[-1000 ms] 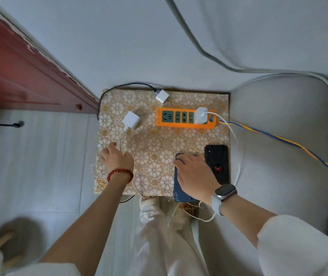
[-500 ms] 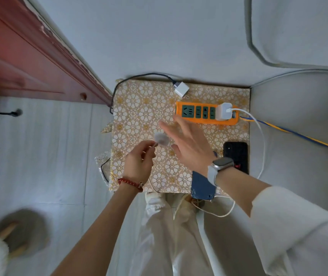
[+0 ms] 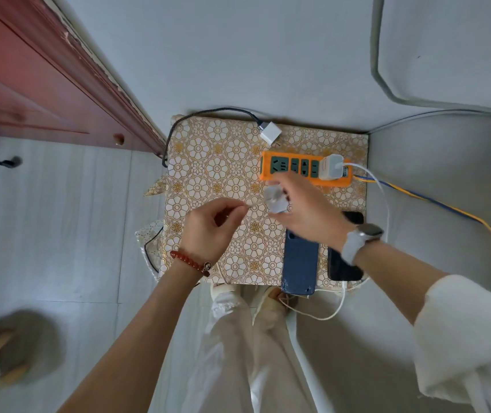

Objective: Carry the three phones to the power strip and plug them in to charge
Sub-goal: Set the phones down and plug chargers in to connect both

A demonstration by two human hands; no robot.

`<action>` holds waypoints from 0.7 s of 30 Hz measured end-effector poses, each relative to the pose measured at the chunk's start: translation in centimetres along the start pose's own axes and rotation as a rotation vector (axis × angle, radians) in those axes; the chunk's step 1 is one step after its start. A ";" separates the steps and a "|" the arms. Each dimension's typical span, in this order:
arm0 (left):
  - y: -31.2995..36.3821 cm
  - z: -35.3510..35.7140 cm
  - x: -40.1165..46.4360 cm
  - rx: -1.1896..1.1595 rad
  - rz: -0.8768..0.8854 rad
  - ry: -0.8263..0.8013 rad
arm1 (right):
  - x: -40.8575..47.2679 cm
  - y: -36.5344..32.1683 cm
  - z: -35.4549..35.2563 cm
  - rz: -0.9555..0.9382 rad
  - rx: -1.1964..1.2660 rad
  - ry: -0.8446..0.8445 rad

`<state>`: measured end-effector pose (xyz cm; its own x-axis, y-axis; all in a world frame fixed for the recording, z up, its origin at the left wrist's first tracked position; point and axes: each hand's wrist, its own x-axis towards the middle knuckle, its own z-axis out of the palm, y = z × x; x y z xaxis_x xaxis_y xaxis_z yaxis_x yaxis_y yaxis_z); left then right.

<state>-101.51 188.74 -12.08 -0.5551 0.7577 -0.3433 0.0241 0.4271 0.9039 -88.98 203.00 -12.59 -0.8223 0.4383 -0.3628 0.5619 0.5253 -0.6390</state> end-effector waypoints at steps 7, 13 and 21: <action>-0.6 0.0 1.7 -0.009 -0.099 -0.001 | 1.6 4.0 -6.1 0.120 -0.059 0.240; 0.4 0.8 4.0 0.038 -0.074 0.148 | 3.0 5.1 -5.0 0.183 -0.147 0.208; 1.4 1.8 5.4 0.043 -0.040 0.199 | 3.6 6.1 -4.3 0.237 -0.380 0.218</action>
<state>-102.98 194.32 -13.14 -0.7096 0.6290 -0.3176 0.0319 0.4789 0.8773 -88.15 210.91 -14.85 -0.6528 0.6987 -0.2925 0.7575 0.6035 -0.2490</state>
